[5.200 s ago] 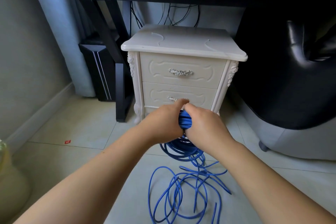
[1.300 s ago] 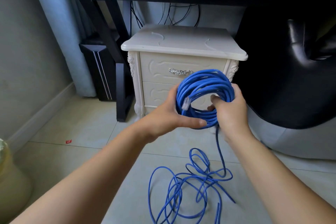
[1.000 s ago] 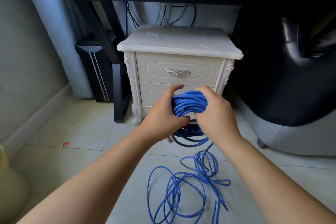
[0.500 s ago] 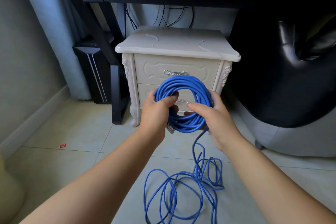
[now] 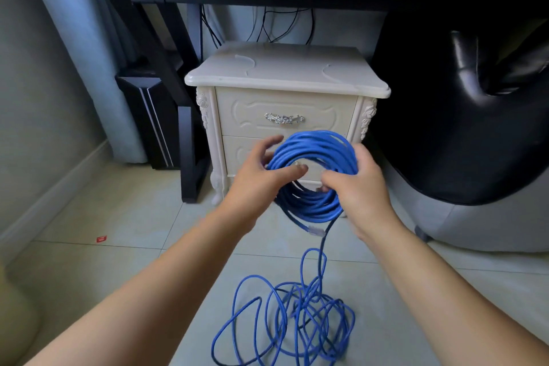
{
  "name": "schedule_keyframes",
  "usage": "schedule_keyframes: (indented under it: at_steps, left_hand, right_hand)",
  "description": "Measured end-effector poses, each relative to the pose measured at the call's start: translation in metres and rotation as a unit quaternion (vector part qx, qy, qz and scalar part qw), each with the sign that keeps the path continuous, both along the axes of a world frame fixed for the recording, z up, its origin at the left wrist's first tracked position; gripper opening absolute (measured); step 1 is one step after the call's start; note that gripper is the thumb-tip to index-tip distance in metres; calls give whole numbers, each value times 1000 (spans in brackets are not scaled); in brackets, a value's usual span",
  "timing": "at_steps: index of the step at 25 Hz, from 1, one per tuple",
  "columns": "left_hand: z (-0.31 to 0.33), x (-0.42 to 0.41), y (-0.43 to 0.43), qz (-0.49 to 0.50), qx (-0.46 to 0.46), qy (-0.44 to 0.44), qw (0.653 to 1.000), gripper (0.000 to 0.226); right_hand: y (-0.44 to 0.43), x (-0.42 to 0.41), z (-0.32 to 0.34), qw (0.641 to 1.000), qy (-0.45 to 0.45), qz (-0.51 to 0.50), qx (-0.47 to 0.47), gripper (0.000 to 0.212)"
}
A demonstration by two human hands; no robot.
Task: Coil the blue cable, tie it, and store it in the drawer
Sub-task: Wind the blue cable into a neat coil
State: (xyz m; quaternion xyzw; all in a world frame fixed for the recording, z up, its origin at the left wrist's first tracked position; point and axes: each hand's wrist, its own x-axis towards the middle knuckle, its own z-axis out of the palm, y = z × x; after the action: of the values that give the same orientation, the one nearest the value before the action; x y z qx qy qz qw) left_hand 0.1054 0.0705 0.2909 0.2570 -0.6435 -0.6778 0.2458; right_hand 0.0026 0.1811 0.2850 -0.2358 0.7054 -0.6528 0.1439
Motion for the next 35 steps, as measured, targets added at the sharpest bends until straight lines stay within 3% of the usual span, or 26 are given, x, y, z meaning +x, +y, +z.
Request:
schedule_keyframes:
  at_steps: [2, 4, 6, 8, 9, 14, 18, 24, 27, 29, 32, 35]
  left_hand:
    - [5, 5, -5, -22, -154, -16, 988, 69]
    - [5, 11, -8, -57, -318, -67, 944, 74]
    - [2, 14, -7, -67, -369, -88, 923, 58]
    - [1, 15, -5, -49, -350, -82, 932, 25]
    - [1, 14, -5, -35, -340, -76, 937, 18]
    - [1, 13, -7, 7, -245, -50, 968, 15]
    - [3, 11, -10, 61, -86, 16, 994, 15]
    - [7, 7, -10, 152, 132, 57, 978, 13]
    - [7, 4, -5, 199, 228, 63, 951, 6]
    - [4, 2, 0, 201, 260, 66, 942, 3]
    - [-1, 0, 9, 130, 249, 75, 957, 5]
    - [-3, 1, 11, 67, 118, 7, 991, 10]
  right_hand:
    - [2, 4, 3, 992, 96, 48, 72, 43]
    - [2, 8, 5, 973, 177, 95, 111, 47]
    - [2, 9, 7, 950, 253, 107, 145, 45]
    - [2, 9, 9, 938, 289, 106, 158, 42]
    - [2, 10, 9, 940, 285, 105, 154, 42]
    - [1, 10, 11, 979, 125, 125, 102, 44]
    - [4, 8, 11, 983, -31, 180, 32, 38]
    - [0, 6, 5, 954, -154, 250, -62, 92]
    - [-2, 10, -3, 961, -117, 252, -11, 110]
    - [-5, 22, -7, 975, -73, 208, 30, 100]
    - [-10, 25, -13, 989, -106, 98, -40, 59]
    - [-9, 14, -12, 989, -130, 30, -68, 48]
